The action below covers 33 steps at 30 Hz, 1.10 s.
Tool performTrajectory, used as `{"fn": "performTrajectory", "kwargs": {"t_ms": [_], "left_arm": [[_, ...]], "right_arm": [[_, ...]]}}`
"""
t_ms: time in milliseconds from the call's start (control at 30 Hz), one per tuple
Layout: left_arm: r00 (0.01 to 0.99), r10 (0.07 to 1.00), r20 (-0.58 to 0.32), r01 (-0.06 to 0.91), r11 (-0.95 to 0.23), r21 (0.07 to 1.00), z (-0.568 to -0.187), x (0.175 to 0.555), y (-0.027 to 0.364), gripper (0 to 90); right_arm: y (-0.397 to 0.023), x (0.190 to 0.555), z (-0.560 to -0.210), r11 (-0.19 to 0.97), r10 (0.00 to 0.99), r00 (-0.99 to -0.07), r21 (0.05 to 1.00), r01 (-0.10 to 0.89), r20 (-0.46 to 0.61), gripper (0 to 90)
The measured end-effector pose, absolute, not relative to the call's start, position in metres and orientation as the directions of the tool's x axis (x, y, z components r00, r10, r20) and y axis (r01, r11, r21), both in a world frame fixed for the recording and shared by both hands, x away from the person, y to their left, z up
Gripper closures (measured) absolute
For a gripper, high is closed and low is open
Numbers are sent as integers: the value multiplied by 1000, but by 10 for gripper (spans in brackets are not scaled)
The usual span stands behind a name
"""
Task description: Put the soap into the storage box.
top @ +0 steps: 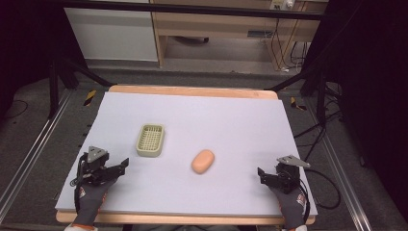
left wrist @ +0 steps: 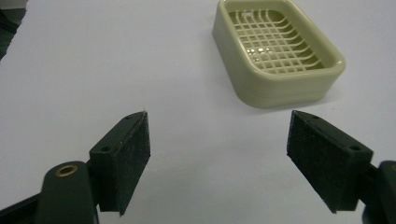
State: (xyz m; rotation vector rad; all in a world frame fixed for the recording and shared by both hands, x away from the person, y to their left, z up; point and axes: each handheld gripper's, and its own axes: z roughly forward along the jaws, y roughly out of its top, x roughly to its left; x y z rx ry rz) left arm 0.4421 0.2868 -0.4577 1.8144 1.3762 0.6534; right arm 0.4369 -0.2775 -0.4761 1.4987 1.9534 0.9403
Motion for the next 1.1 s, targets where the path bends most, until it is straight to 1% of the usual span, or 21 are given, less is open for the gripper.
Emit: {"fn": "performTrajectory", "kwargs": {"t_ms": [500, 567, 800, 1100], "left_arm": [[335, 941, -44, 549, -157, 821, -451, 434, 270, 210], [342, 939, -31, 544, -171, 822, -449, 434, 269, 210], [362, 931, -43, 536, -170, 827, -446, 433, 260, 210], [409, 912, -25, 524, -212, 825, -442, 431, 246, 208]], "right_arm": [[-274, 436, -476, 161, 966, -259, 762, 627, 9, 88], [-275, 436, -476, 162, 966, -260, 763, 625, 8, 88], [-275, 435, -475, 152, 963, -267, 772, 618, 24, 87], [-274, 435, -474, 157, 963, -271, 778, 608, 17, 85]]}}
